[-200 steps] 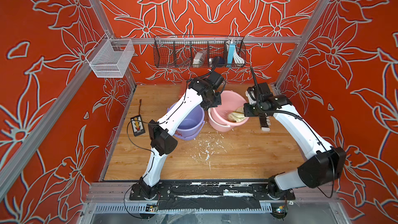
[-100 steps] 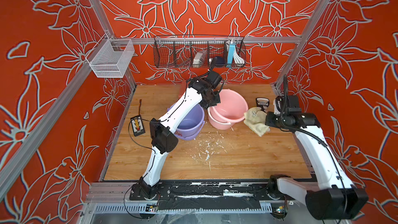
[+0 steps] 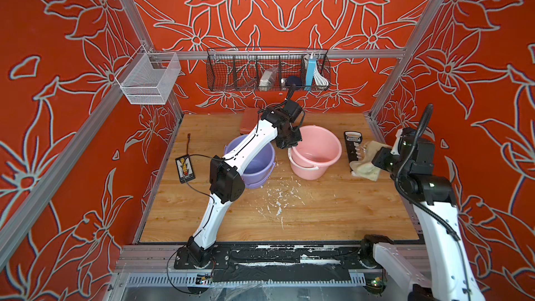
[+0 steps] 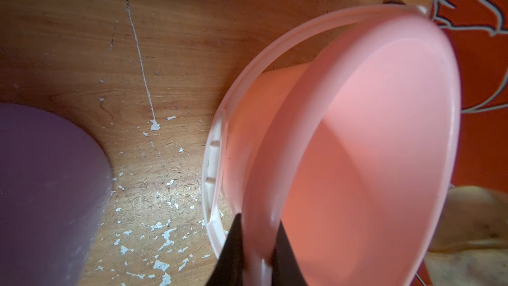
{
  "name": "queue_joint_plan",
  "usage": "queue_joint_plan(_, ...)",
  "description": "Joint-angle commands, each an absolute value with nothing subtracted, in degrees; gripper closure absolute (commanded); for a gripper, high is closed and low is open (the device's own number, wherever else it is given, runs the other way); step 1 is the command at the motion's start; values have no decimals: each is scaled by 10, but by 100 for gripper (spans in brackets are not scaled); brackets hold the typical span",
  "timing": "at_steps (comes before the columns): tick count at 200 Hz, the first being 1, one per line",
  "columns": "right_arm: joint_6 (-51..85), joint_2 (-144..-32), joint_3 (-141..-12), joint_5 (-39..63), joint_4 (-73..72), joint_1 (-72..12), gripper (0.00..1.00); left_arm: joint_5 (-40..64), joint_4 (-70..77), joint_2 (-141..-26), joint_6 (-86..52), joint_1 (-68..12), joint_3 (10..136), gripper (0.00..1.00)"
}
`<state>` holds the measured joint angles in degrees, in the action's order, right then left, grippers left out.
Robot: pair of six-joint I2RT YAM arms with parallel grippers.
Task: Wipe the inside of the bucket with a cloth
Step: Place the bucket at the center of the board.
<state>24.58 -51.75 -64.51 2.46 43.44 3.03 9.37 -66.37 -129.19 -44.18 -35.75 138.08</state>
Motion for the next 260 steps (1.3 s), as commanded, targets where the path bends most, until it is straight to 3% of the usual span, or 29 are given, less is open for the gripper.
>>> queue_joint_plan(1,270,-536,-636,98,394,35,100,109,-647,-1299,-448,-360,1402,100)
queue_joint_plan(38,232,-569,-663,122,409,35,100,103,-643,-1316,-438,-365,1417,95)
queue_joint_plan(101,222,-591,-687,144,415,33,100,122,-650,-1325,-431,-367,1439,32)
queue_joint_plan(149,194,-610,-746,132,446,4,100,93,-671,-1262,-419,-365,1437,1)
queue_joint_plan(183,178,-617,-812,78,472,-71,100,52,-697,-1171,-408,-334,1387,1)
queue_joint_plan(215,186,-651,-865,83,481,-134,100,27,-676,-1045,-410,-277,1233,1)
queue_joint_plan(260,192,-708,-917,49,474,-225,100,44,-632,-916,-376,-147,1060,1)
